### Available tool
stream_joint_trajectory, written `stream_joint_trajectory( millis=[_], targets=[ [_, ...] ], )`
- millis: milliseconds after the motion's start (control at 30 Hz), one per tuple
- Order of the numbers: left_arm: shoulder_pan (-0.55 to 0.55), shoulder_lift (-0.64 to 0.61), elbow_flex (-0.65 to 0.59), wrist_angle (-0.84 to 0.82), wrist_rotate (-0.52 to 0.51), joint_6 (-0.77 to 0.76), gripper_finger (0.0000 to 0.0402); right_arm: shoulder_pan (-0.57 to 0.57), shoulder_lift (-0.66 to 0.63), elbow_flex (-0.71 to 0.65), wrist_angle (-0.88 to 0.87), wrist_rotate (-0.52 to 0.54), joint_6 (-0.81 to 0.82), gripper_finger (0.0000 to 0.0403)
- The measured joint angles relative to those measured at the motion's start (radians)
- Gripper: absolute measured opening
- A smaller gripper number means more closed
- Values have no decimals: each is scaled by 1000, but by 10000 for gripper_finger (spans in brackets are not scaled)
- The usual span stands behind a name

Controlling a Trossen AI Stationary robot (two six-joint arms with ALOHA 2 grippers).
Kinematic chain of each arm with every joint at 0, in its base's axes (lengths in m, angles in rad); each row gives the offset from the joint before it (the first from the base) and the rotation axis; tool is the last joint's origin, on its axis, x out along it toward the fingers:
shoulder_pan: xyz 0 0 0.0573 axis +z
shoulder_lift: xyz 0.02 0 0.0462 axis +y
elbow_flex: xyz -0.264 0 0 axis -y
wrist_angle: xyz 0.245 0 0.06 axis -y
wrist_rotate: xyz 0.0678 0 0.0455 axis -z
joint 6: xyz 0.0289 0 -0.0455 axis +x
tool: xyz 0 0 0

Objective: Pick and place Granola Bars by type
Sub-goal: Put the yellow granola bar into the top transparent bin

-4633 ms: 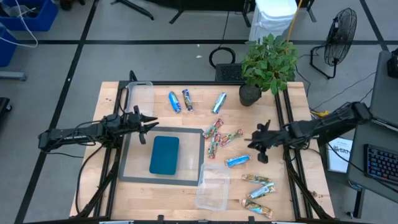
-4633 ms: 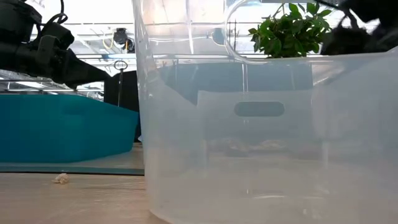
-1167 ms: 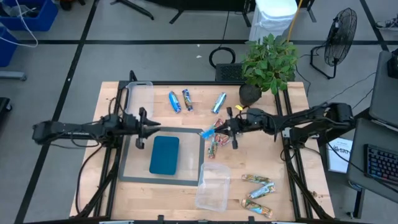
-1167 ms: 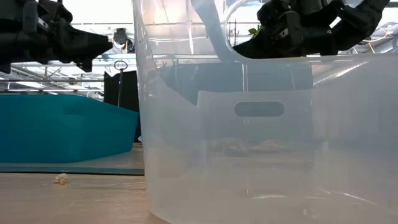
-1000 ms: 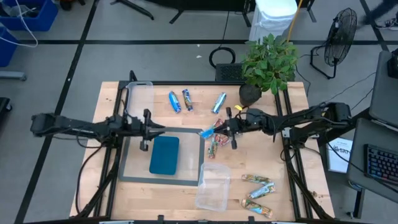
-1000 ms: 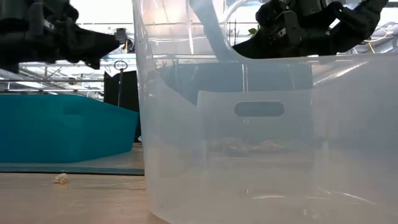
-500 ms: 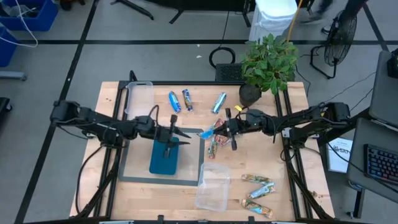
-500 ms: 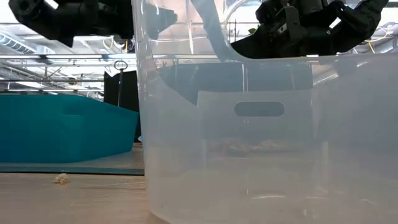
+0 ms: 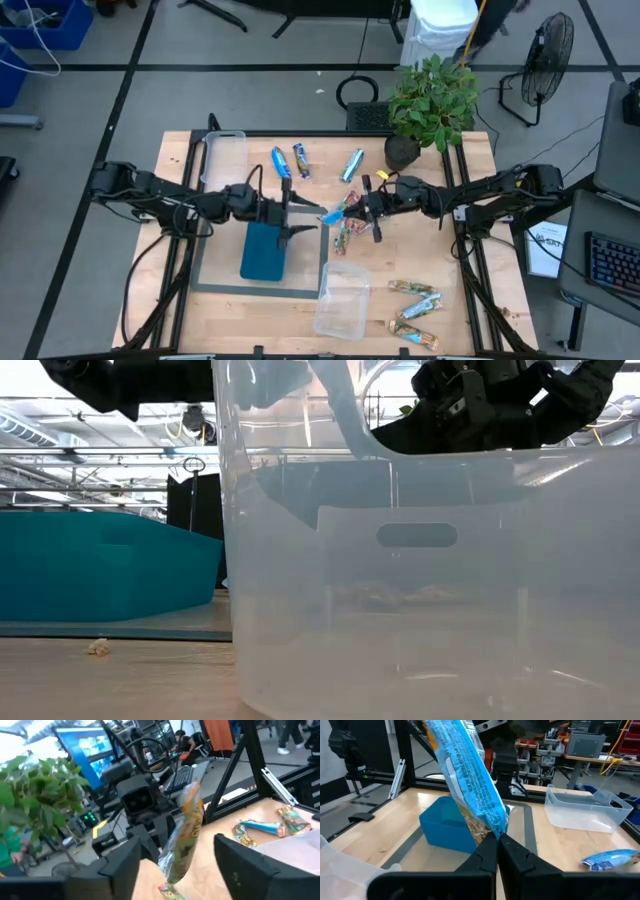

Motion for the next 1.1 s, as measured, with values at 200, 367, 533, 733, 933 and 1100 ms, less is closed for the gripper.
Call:
stream_joint_trajectory(
  millis=[200,367,533,733,933,1100],
  targets=[
    [1,0,5,3,70,-26,287,0,0,0,-5,0,0,0],
    [0,5,6,51,110,-45,267,0,0,0,-5,0,0,0],
    [6,45,17,71,94,-51,242,0,0,0,-4,0,2,0],
    [29,132,71,89,86,-61,228,2,0,0,3,-1,3,0],
    [40,179,110,72,86,-62,227,7,0,0,-10,-1,3,0],
    [40,155,110,62,92,-55,227,7,0,0,-21,-1,2,0]
  ],
)
